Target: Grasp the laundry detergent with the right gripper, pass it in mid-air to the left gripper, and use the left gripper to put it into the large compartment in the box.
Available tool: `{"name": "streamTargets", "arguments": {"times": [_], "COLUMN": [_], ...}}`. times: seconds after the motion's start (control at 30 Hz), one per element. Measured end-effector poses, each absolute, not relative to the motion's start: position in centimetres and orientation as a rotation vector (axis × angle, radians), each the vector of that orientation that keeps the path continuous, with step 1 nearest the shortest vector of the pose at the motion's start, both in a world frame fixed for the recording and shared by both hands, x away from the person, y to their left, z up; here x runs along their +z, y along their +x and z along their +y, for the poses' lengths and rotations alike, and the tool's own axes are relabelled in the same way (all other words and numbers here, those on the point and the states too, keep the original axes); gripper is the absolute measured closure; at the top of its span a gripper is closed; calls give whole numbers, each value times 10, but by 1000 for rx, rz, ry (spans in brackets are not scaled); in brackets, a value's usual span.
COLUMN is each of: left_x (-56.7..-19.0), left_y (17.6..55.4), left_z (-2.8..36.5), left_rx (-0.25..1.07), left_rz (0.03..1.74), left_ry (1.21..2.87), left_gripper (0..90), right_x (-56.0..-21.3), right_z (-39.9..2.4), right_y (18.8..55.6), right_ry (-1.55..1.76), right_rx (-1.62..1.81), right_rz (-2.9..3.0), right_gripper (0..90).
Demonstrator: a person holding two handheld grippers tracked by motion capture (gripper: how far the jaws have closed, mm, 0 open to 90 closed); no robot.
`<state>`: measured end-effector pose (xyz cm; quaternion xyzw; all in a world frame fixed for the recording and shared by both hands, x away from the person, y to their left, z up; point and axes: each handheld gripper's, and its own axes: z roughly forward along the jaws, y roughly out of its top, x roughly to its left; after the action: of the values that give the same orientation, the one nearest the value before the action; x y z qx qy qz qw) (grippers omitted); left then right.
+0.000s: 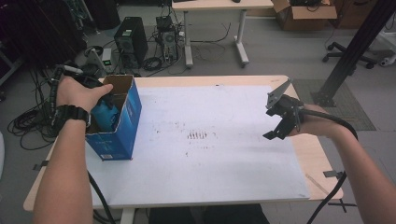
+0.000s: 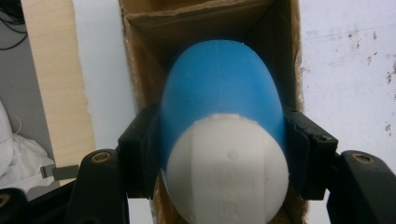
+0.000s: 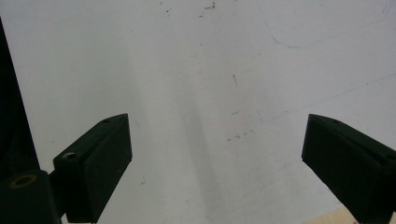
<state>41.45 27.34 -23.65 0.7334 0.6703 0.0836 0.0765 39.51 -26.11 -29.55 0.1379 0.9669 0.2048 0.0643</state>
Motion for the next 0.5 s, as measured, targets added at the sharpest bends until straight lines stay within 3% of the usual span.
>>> {"name": "streamTargets", "arguments": {"times": [0.5], "left_x": [-260], "left_y": [414], "left_z": [273], "left_rx": [231], "left_rz": [2013], "left_ry": [2218], "left_gripper": [379], "right_x": [-297], "right_z": [-260], "right_y": [394], "right_ry": [415], "right_rx": [610], "right_rz": [2922], "right_gripper": [82]}}
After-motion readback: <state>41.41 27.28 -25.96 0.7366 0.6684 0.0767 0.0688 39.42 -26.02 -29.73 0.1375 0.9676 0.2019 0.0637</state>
